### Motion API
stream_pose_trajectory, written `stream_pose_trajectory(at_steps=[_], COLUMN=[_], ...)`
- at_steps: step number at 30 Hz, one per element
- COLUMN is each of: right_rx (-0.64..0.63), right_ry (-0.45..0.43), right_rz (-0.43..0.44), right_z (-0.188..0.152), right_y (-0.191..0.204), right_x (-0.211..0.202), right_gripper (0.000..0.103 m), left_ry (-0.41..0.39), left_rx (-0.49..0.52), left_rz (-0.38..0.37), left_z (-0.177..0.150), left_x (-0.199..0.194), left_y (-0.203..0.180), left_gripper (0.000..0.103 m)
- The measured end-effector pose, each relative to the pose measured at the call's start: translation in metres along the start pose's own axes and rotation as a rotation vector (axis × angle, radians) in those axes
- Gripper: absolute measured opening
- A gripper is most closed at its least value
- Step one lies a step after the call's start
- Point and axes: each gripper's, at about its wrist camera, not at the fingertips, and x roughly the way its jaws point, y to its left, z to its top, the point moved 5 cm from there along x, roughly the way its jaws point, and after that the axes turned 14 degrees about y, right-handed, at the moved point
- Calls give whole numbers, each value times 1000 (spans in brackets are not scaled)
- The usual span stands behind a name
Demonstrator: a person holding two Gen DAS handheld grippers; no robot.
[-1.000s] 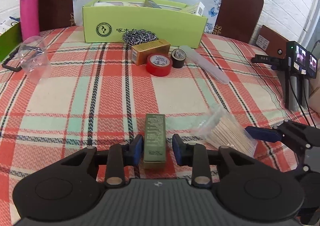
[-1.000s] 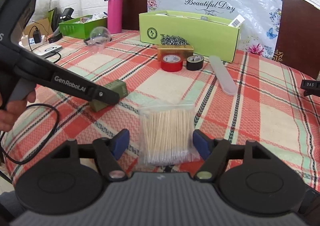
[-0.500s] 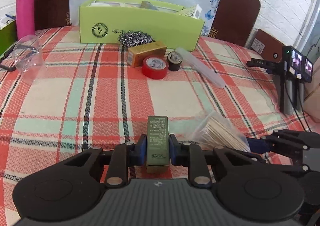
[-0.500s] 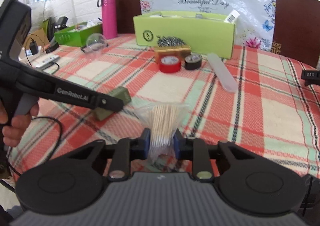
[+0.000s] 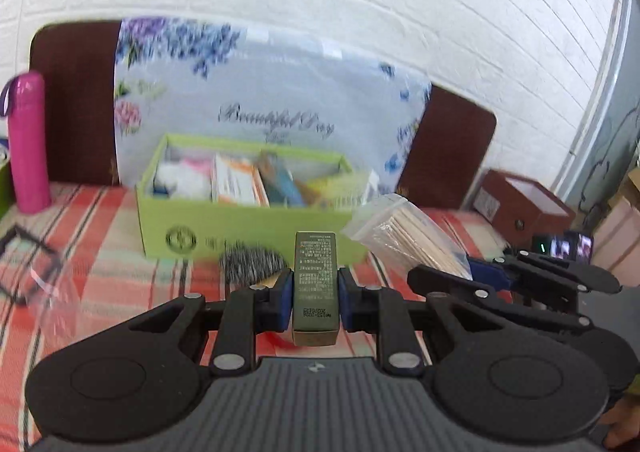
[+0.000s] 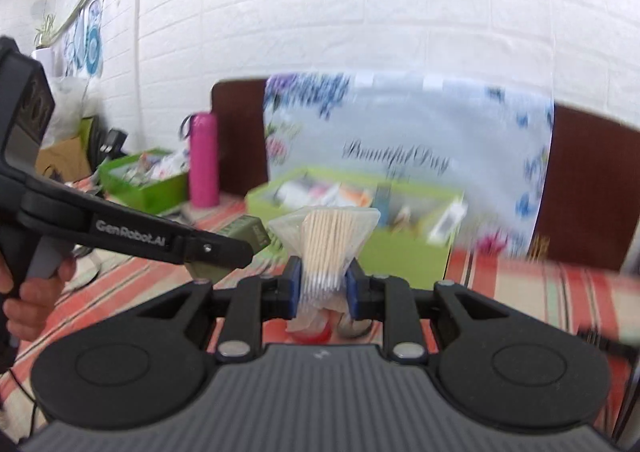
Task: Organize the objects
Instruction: 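Place the green box and toothpick bag into the lime-green box, open both tools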
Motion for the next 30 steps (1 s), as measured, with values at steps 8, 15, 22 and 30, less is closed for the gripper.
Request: stream_pose_trajectory(at_steps=[8,15,22,30], right_rx=[7,28,-41,-24], right_ry=[-40,-26,49,-31], right_rz=[-119,-168,-243,-228], right_z=[58,68,49,42], right_y=[-42,-67,-66,-57], right_x=[74,135,178,142], right_gripper=[22,22,66,92], left_ry=[-44,-28,-52,-68], left_rx=[-86,-106,-78,-58], left_rz=[45,91,160,161], left_z=[86,120,115,99], left_x=[45,103,136,111], left_y=[23,40,52,48], left_gripper=[23,23,78,77])
